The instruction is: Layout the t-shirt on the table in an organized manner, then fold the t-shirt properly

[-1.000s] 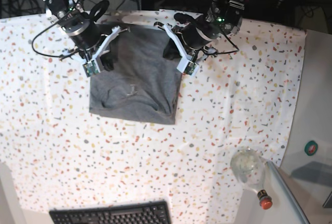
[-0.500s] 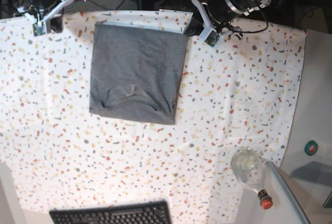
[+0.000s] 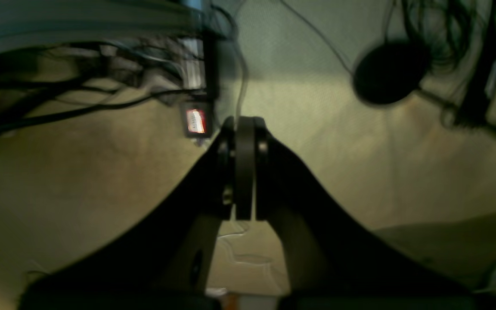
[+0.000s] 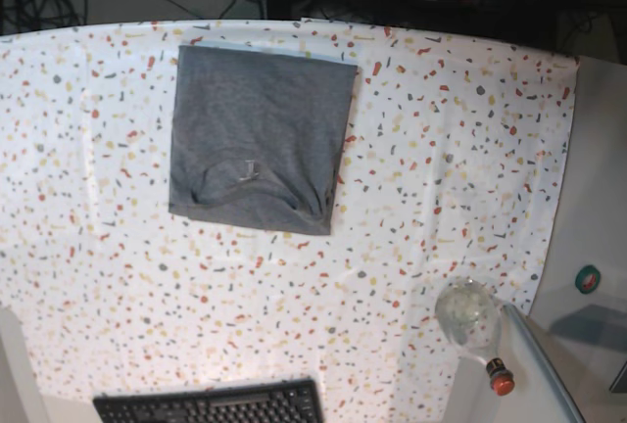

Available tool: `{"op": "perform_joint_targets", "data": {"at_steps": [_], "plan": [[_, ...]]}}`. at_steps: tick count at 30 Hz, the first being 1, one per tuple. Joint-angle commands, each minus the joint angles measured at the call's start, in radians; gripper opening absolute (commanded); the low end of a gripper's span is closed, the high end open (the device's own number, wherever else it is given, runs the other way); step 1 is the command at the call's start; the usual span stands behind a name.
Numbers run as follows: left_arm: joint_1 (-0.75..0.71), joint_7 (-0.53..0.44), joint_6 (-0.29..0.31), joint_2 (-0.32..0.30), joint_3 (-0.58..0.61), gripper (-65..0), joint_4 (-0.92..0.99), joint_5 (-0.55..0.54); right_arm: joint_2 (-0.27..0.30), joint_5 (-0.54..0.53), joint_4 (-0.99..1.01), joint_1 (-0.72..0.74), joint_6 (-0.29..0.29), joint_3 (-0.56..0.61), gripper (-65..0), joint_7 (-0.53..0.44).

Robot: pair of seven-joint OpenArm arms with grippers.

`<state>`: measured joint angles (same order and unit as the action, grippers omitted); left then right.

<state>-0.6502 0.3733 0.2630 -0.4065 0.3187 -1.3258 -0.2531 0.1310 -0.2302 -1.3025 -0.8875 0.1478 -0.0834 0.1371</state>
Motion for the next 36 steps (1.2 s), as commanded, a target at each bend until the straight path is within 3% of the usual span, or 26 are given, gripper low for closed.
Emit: {"op": "perform_joint_targets", "data": {"at_steps": [1,4,6,8,10,12,13,15,20,24,29,33,36], "plan": [[0.01,-0.043,0.003,0.001,0.03,-65.0,0.061,0.031,0.0,0.002,0.071,0.02,0.028,0.003,-65.0,-0.011],[0.099,-0.222,0.003,0.057,0.125,-65.0,0.335,0.137,0.003,0.005,0.386,0.193,0.138,0.001,-65.0,-0.104],[0.18,-0.366,0.003,0.12,0.145,-65.0,0.576,0.191,0.022,0.005,0.663,0.334,0.183,0.0,-65.0,-0.149],[0.304,-0.532,0.003,0.215,0.139,-65.0,0.914,0.212,0.031,0.005,0.981,0.489,0.192,0.001,-65.0,-0.215],[0.433,-0.704,0.003,0.295,0.141,-65.0,1.253,0.188,0.028,0.007,1.204,0.581,0.192,0.001,-65.0,-0.344],[0.488,-0.868,0.003,0.354,0.142,-65.0,1.326,0.163,0.002,0.009,1.253,0.595,0.191,0.004,-65.0,-0.479],[0.487,-0.902,0.003,0.358,0.142,-65.0,1.326,0.16,-0.008,0.01,1.251,0.589,0.191,0.004,-65.0,-0.511],[0.461,-0.891,0.003,0.358,0.148,-65.0,1.326,0.16,-0.009,0.038,1.25,0.575,0.191,0.004,-65.0,-0.523],[0.436,-0.753,0.003,0.337,0.142,-65.0,1.181,0.156,-0.015,0.067,1.185,0.569,0.189,-0.006,-65.0,-0.528],[0.441,-0.801,-0.008,0.321,0.141,-65.0,1.179,0.154,-0.044,0.056,1.147,0.561,0.189,0.0,-65.0,-0.528],[0.43,-0.836,-0.161,0.28,0.144,-65.0,1.182,0.156,-0.069,0.056,1.147,0.571,0.189,0.001,-65.0,-0.528],[0.43,-0.836,-0.176,0.265,0.139,-65.0,1.176,0.153,-0.069,0.059,1.147,0.572,0.191,0.006,-65.0,-0.528],[0.43,-0.836,-0.176,0.278,0.139,-65.0,1.179,0.153,-0.044,0.134,1.147,0.575,0.191,0.004,-65.0,-0.528]]}}
